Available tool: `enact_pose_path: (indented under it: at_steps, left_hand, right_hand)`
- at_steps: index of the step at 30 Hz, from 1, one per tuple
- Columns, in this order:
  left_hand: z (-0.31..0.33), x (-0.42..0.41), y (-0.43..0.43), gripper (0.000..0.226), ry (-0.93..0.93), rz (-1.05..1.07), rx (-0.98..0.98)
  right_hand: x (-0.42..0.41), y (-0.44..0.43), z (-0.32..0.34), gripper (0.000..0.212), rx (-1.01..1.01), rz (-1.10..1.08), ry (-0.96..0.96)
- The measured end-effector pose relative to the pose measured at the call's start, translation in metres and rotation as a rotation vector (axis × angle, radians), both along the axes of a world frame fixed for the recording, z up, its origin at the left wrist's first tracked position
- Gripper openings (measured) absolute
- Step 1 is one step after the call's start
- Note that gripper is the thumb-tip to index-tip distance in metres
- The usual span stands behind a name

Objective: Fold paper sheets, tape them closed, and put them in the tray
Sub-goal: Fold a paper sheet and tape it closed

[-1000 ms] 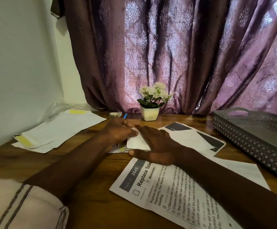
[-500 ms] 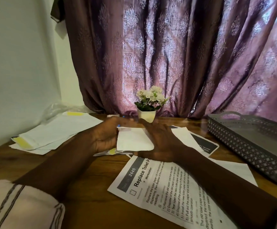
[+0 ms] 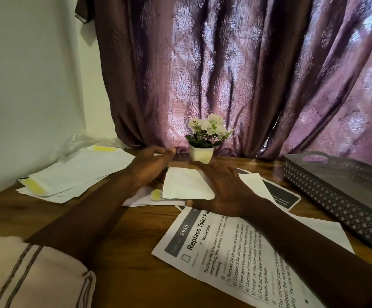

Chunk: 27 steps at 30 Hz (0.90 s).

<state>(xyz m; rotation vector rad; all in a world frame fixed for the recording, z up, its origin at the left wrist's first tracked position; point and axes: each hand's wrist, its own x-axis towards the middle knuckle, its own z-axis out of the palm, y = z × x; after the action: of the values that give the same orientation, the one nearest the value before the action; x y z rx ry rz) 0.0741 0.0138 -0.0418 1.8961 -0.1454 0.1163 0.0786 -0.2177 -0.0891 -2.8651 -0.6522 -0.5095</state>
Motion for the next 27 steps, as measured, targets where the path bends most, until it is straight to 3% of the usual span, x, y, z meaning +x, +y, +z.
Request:
enact_pose_path:
  at_steps: [2,4,6,9,11,16,20,23,25,27]
  left_hand:
    - [-0.008,0.015,0.016,0.026,-0.212,0.145,0.306]
    - [-0.013,0.023,0.032,0.023,-0.182,0.096,0.539]
    - [-0.014,0.024,0.039,0.039,-0.078,-0.076,0.755]
    - [-0.011,0.02,0.04,0.061,-0.064,-0.177,0.888]
    - [-0.008,0.019,0.039,0.067,-0.042,-0.194,0.887]
    - [-0.01,0.029,0.054,0.038,0.05,-0.165,0.788]
    - [-0.016,0.031,0.073,0.043,-0.191,0.293,0.905]
    - [-0.013,0.028,0.078,0.03,-0.448,0.535,0.608]
    - [-0.008,0.027,0.075,0.023,-0.441,0.435,0.318]
    - [-0.006,0.027,0.074,0.028,-0.354,0.263,0.265]
  right_hand:
    - [0.001,-0.003,-0.001,0.11,0.02,-0.01,0.007]
    - [0.002,-0.004,-0.002,0.109,0.032,-0.019,0.017]
    - [0.003,-0.005,-0.002,0.107,0.034,-0.021,0.035]
    - [0.002,-0.005,-0.003,0.103,0.043,-0.027,0.055]
    - [0.001,-0.007,-0.001,0.102,0.034,-0.046,0.053]
    - [0.002,-0.013,0.0,0.099,0.03,-0.094,0.018]
    - [0.003,-0.013,-0.001,0.1,0.014,-0.115,0.006]
    - [0.002,-0.013,-0.002,0.102,0.006,-0.13,-0.019]
    - [0.001,-0.013,-0.002,0.104,0.006,-0.14,-0.055]
    - [0.001,-0.013,-0.002,0.106,-0.002,-0.142,-0.084]
